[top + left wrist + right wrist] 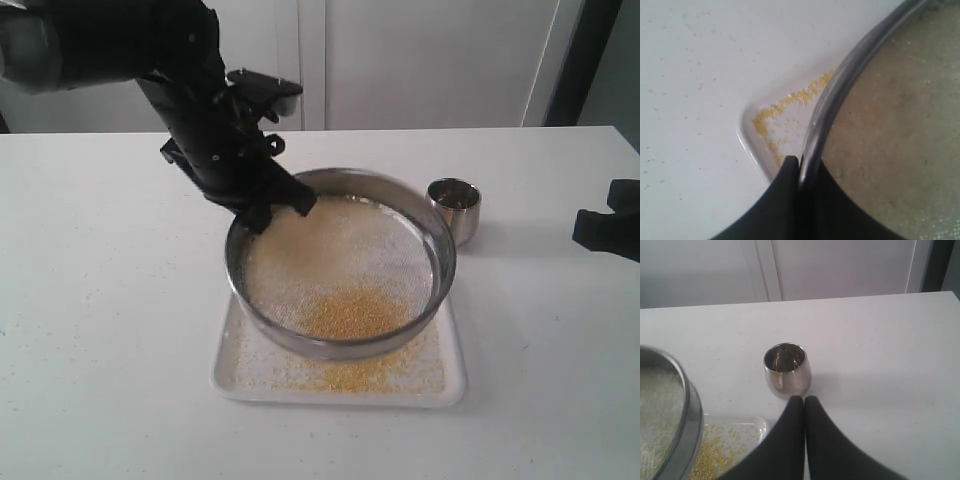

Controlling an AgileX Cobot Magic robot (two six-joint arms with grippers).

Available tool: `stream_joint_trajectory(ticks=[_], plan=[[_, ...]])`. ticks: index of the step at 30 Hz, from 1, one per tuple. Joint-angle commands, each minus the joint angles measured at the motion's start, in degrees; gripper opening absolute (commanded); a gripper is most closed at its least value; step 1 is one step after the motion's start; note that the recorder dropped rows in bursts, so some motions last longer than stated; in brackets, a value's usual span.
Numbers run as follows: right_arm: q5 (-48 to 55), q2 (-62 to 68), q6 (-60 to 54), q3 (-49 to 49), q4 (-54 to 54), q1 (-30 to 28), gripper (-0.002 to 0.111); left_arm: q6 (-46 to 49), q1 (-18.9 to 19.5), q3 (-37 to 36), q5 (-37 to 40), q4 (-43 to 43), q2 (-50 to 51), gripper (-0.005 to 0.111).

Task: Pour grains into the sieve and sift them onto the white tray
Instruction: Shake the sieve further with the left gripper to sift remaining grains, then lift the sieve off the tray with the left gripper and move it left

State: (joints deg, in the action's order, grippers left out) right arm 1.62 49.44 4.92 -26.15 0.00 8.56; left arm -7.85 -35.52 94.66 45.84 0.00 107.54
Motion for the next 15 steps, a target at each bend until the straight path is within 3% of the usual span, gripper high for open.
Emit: stream_joint_trajectory(ticks=[1, 3, 7, 15], plan=[[-0.3, -0.2, -0.1, 0.2, 0.0, 0.0, 0.0, 2.3, 1.0, 1.3, 13.2, -4.6, 0.3, 0.0], [-0.3, -0.2, -0.1, 0.2, 0.0, 0.0, 0.0, 5.8, -0.1, 1.2, 15.1, -4.7, 0.4, 0.0], [-0.3, -0.2, -0.1, 0.2, 0.0, 0.0, 0.0, 3.0, 1.0, 1.4, 6.4, -4.9, 0.4, 0.0], [-0.3, -0.2, -0.1, 0.2, 0.0, 0.0, 0.0, 3.9, 3.2, 1.5, 11.1, -7.0, 0.4, 0.0]])
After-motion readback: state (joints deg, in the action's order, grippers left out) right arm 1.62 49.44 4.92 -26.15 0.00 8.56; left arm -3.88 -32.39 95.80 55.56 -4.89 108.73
